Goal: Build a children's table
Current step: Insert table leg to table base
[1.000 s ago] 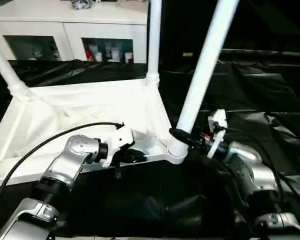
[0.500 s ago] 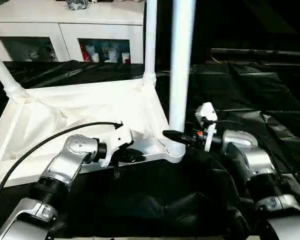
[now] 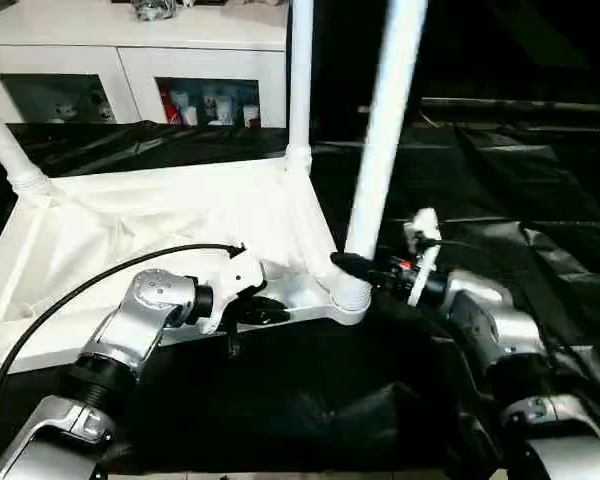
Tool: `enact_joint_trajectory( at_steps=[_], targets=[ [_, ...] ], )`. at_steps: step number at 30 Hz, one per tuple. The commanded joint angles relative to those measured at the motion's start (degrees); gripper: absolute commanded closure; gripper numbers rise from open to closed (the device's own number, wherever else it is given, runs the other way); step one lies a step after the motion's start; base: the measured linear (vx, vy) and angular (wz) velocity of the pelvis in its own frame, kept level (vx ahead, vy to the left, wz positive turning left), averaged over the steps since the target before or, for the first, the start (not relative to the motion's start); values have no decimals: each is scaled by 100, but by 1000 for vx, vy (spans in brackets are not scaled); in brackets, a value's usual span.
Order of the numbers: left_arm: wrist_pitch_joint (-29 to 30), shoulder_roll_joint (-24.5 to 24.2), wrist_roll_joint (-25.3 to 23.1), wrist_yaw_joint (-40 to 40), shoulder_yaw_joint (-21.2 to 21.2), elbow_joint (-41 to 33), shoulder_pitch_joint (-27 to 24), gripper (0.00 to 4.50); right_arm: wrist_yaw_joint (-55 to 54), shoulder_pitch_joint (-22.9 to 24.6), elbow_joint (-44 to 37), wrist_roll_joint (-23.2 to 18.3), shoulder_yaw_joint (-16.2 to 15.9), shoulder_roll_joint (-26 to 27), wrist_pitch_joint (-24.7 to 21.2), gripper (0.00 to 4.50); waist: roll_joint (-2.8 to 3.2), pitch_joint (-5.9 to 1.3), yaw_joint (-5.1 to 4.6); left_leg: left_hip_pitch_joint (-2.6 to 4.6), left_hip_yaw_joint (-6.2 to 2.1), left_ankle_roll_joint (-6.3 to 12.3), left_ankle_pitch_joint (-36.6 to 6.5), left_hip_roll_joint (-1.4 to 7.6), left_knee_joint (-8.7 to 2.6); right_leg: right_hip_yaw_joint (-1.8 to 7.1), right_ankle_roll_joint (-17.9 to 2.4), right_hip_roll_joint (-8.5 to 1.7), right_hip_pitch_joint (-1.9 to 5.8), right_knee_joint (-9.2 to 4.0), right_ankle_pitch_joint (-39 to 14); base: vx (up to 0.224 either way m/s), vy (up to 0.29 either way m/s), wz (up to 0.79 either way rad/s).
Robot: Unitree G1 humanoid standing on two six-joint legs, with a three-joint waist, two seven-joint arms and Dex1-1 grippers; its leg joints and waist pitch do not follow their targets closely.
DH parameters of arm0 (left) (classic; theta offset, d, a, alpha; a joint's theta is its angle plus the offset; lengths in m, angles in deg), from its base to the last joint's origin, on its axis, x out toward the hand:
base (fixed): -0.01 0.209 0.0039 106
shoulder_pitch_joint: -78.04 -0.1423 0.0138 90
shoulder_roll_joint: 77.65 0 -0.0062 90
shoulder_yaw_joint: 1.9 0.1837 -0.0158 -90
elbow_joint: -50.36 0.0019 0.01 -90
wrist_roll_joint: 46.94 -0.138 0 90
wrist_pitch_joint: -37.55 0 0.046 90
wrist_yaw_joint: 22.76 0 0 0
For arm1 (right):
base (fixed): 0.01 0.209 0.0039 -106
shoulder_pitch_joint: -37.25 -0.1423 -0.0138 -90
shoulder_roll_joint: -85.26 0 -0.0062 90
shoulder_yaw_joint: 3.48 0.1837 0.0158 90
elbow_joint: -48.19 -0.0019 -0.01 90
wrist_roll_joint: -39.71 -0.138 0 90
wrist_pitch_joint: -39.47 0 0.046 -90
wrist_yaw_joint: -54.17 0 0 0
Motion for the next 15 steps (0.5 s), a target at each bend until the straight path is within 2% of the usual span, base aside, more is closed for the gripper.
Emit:
enact_joint_trajectory(
  at_steps=[1,3,4,6,8,13,15],
  targets=[
    [-56,-85,39,75,-206,-140,208,450,-367,431,351,166,82,-67,-92,263,88,-338,39,27,-119,318,-499,374,-345,298,-1550,-566,266,-308,501,0,0,0],
    [-71,-75,35,81,-206,-104,237,450,-469,573,328,119,171,4,10,263,164,-338,41,25,-126,301,-531,370,-341,290,-1557,-564,254,-309,536,0,0,0],
    [-82,-69,32,88,-204,-78,260,450,-567,681,307,88,248,76,113,263,116,-338,31,22,-125,284,-590,365,-350,288,-1560,-561,270,-313,511,0,0,0],
    [-98,-64,27,100,-204,-44,285,450,-658,775,279,56,308,145,196,263,151,-329,39,28,-123,269,-651,364,-354,294,-1524,-570,254,-336,400,0,0,0],
    [-132,-51,13,132,-209,30,349,450,-876,1101,120,110,311,296,573,263,195,-323,40,30,-140,192,-779,372,-374,293,-1501,-580,253,-344,281,0,0,0],
    [-159,-57,1,127,-207,68,382,450,-1021,1432,-109,449,59,301,986,263,201,-297,18,43,-147,95,-1069,366,-412,306,-1432,-572,258,-398,-79,0,0,0],
    [-171,-61,-9,125,-201,75,386,450,-1061,1522,-294,584,-33,253,1016,263,205,-280,6,41,-153,77,-1141,360,-429,316,-1368,-574,258,-422,-249,0,0,0]
  ],
)
